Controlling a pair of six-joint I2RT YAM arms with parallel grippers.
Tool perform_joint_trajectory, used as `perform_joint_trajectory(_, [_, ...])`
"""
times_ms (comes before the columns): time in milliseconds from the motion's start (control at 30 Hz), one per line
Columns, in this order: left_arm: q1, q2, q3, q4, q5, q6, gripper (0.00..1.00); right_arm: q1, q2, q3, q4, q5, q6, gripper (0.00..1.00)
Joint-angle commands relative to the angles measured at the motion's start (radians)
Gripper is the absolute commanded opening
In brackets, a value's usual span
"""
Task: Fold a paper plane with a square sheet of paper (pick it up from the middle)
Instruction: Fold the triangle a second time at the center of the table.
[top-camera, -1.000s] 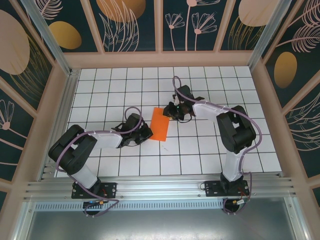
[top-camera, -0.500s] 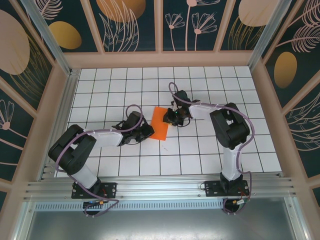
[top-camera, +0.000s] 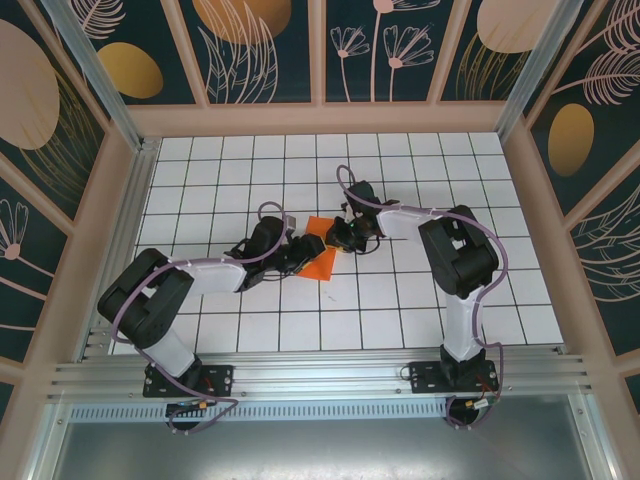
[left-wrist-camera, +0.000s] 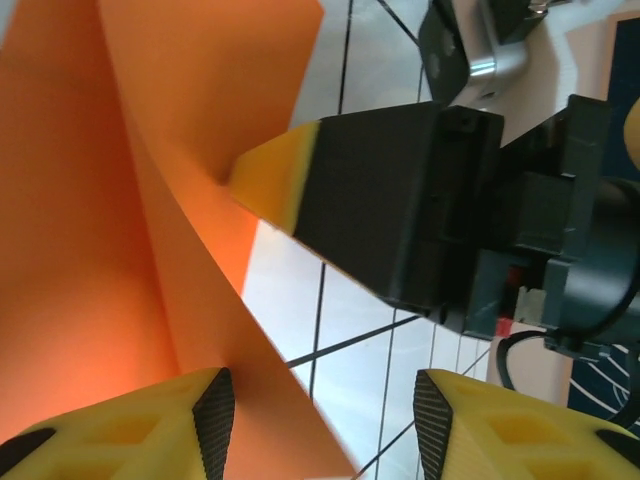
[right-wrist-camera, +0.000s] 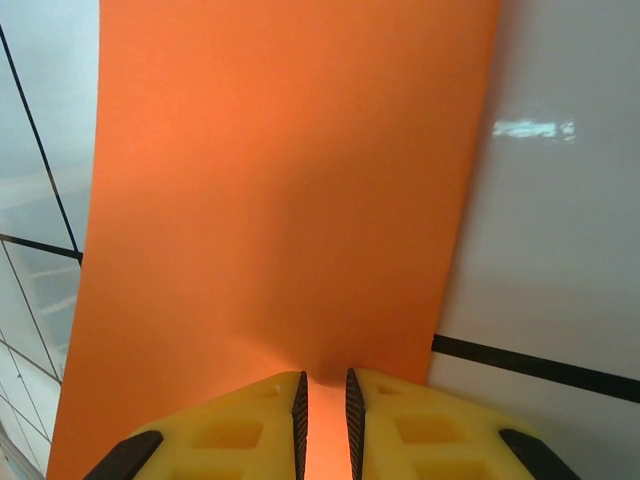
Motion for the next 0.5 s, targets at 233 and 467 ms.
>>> perform_joint_trajectory(233, [-0.006,0.129,0.044,0.094,0.026,-0.009,0.52,0.011,0.017,-0.018,0.010,-0.050,0.000,0.22])
perform_joint_trajectory(467, [-0.005,0.135,0.033,0.077,-0.007,-0.007,0.42,-0.027,-0.045,-0.016,0.029,-0.079,-0.018,0.23])
